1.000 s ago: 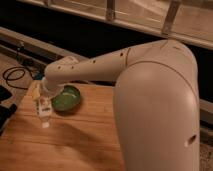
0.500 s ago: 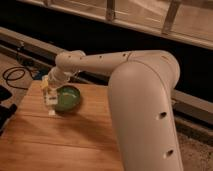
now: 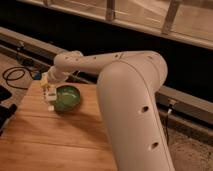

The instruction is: Place the bottle in the ceramic bowl

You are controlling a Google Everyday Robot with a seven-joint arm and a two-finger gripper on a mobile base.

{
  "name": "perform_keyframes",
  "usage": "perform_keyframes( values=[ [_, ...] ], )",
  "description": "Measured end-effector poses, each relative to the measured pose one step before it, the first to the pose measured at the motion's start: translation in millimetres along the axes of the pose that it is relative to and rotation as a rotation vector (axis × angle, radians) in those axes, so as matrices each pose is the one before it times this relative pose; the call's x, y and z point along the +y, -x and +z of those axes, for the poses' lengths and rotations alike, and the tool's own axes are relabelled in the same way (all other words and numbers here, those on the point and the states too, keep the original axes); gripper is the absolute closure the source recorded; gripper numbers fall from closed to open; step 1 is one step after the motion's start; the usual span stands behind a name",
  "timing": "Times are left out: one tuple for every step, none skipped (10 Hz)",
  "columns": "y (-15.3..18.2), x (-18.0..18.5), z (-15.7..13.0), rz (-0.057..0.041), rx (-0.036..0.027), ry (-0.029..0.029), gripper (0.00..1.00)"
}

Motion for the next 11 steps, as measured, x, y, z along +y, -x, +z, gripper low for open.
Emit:
perform_keyframes(
  values=[
    [0.48, -1.8, -0.98, 0.00148, -0.00147, -0.00214, 0.96],
    [0.28, -2.19, -1.02, 0.00202, -0.00133, -0.00224, 0.93],
    [-0.32, 0.07, 0.36, -0.0006, 0.001, -0.00058, 0.9],
    [-0.4, 1.61, 1.0, -0.00162, 0.00148, 0.00151, 0.83],
    [0.13, 0.25, -0.08, -0.00026, -0.00018, 0.00018, 0.74],
    [0.48, -0.3, -0.48, 0.00185, 0.00085, 0.00055, 0.64],
    [1.26, -2.63, 1.35, 0.00087, 0.00663, -0.00703, 0.52],
    [2.54, -1.64, 2.93, 0.0066, 0.00344, -0.00554, 0.45],
    [5.15, -6.58, 1.78, 0.01393, -0.0029, -0.00945, 0.34],
    [8.25, -19.46, -3.75, 0.02722, -0.0096, -0.02803, 0.23],
    [6.01, -17.34, -5.34, 0.02699, -0.0122, -0.02515, 0.2]
  ],
)
